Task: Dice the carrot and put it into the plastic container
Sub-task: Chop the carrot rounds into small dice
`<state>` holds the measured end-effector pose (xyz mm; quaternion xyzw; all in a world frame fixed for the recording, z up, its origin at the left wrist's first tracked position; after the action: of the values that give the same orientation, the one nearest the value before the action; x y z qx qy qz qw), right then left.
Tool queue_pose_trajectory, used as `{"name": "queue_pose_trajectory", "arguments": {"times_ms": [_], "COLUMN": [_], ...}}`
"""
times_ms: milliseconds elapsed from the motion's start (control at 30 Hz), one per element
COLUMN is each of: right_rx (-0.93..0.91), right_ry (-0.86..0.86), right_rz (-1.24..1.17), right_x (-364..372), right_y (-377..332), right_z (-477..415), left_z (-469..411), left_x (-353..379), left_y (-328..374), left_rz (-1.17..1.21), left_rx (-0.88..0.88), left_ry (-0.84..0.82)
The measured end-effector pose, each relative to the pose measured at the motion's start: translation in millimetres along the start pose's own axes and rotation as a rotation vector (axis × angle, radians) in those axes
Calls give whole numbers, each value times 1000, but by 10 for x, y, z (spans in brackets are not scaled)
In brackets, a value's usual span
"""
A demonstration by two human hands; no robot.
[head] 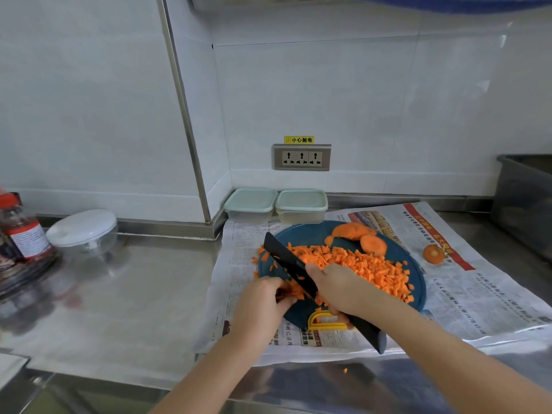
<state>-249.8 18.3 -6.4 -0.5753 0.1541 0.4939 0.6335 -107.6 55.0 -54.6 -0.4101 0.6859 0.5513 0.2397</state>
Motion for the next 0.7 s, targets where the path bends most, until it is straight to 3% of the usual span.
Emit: {"name": "queue_pose_trajectory", "arguments": {"times_ms": [133,300,700], "right_rx": [-6,-60,-97], "right_ry": [75,51,113], "right_rz": [-56,-22,146], "right_x": [-82,-61,190], "right_y": [56,33,-90], "right_z": [141,310,181], "left_z": [-55,38,13], "left_x": [26,-8,11], "left_y": [33,-76,-77], "left_rz": [15,-92,38], "left_rx": [-55,-134,-17], "left_ry": [35,101,89]}}
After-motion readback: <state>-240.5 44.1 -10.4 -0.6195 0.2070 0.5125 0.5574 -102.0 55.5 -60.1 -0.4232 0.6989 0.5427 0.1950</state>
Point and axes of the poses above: each hand's wrist, its own z-axis away from the middle knuckle, its own x-axis out of the palm, y = z × x, the point moved 2 cm from there along -z, towards the middle knuckle, and after that the axes turned 1 degree about -x, right-handed, at the moved point
